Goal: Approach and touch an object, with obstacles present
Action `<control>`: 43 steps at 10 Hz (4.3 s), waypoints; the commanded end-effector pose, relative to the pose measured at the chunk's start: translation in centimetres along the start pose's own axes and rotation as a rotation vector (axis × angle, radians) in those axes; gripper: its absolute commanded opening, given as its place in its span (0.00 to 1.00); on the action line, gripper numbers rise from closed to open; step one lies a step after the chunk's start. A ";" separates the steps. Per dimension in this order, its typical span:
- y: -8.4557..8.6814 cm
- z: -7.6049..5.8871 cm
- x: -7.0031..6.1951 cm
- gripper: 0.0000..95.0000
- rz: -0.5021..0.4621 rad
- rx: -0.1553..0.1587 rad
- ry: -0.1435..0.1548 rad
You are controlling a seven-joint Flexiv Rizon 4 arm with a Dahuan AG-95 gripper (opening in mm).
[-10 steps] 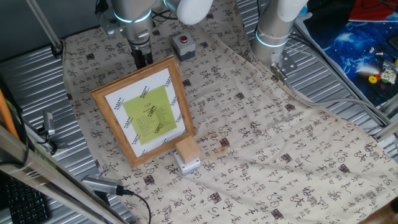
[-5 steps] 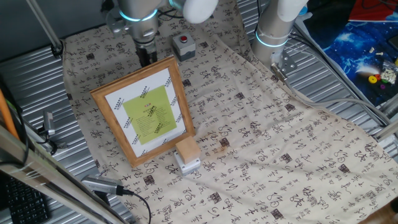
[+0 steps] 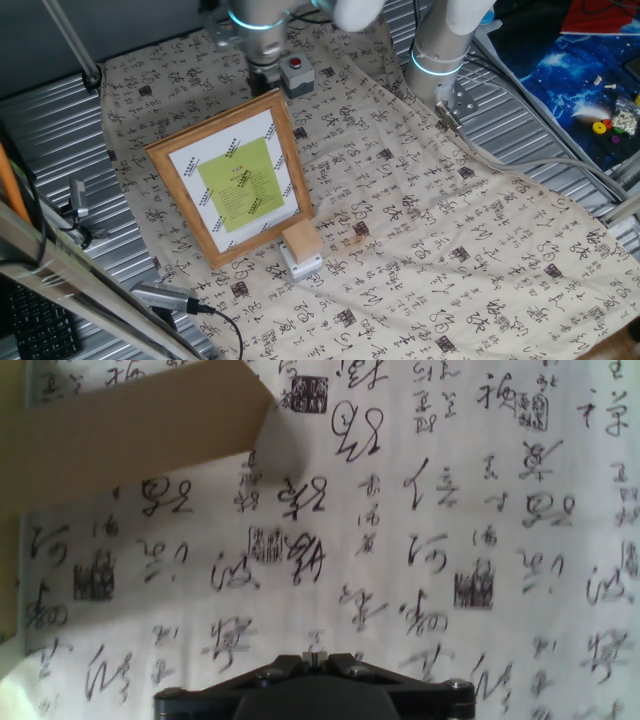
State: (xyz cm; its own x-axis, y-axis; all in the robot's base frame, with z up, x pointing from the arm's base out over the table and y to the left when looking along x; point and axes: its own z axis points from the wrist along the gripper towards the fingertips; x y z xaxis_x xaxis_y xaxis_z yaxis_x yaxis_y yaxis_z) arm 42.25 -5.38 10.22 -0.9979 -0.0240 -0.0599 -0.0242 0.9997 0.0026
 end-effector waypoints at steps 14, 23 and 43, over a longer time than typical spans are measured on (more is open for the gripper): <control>1.8 -0.4 3.9 0.00 0.047 -0.008 0.005; -0.6 -1.2 -1.5 0.00 -0.027 -0.016 0.003; -0.6 -1.2 -1.5 0.00 -0.144 -0.018 0.025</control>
State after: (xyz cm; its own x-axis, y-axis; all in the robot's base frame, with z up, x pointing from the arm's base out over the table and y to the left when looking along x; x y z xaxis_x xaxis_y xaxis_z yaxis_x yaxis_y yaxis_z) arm 43.69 -5.99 11.59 -0.9855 -0.1659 -0.0359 -0.1664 0.9860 0.0119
